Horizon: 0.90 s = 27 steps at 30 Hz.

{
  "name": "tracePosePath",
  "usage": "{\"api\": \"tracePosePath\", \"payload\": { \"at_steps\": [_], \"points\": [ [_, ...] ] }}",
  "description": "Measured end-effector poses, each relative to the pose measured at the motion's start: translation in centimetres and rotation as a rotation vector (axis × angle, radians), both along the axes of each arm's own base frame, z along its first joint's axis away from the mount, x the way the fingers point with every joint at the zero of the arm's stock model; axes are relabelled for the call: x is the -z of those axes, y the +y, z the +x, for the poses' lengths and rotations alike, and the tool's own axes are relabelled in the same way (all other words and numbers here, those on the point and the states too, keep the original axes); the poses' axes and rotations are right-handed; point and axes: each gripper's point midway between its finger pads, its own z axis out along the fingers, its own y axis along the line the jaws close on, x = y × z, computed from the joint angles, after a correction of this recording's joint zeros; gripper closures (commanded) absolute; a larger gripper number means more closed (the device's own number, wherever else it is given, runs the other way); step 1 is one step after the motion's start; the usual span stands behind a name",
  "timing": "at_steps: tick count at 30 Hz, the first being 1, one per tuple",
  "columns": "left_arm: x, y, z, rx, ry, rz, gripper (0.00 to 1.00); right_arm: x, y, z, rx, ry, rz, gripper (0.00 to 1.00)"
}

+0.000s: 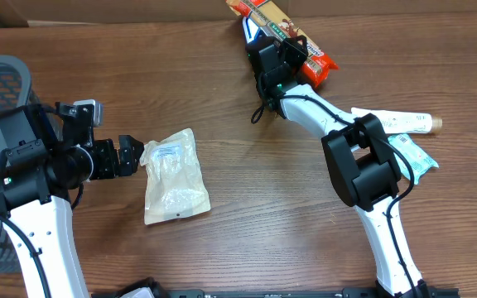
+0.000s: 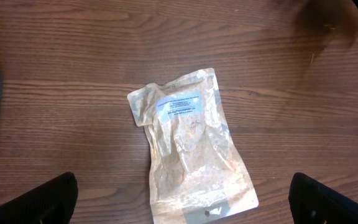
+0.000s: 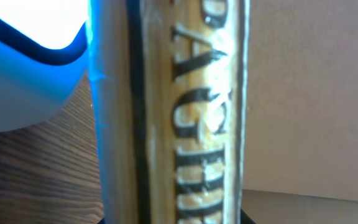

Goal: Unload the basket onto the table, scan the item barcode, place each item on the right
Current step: 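Hold the spaghetti package's barcode up to the white scanner, then carry the spaghetti package to the right side and release it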

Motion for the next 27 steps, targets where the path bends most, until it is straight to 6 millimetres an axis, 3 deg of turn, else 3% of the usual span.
{"api": "tracePosePath", "payload": {
  "at_steps": [18, 21, 25, 27],
  "points": [
    [0.0, 0.0, 0.0, 0.0, 0.0, 0.0, 0.0, -0.8, 0.1, 0.3, 0.004, -0.036, 0.006, 0.97],
    [0.0, 0.0, 0.0, 0.0, 0.0, 0.0, 0.0, -0.1, 0.0, -0.4, 0.022, -0.003, 0.001, 0.97],
    [0.0, 0.0, 0.0, 0.0, 0.001, 0.0, 0.0, 1.6, 0.2, -2.8, 0.033, 0.117, 0.07, 0.96],
    [0.0, 0.0, 0.0, 0.0, 0.0, 0.0, 0.0, 1.0, 0.7, -4.4, 0.021, 0.176, 0.163, 0.96]
  ]
}}
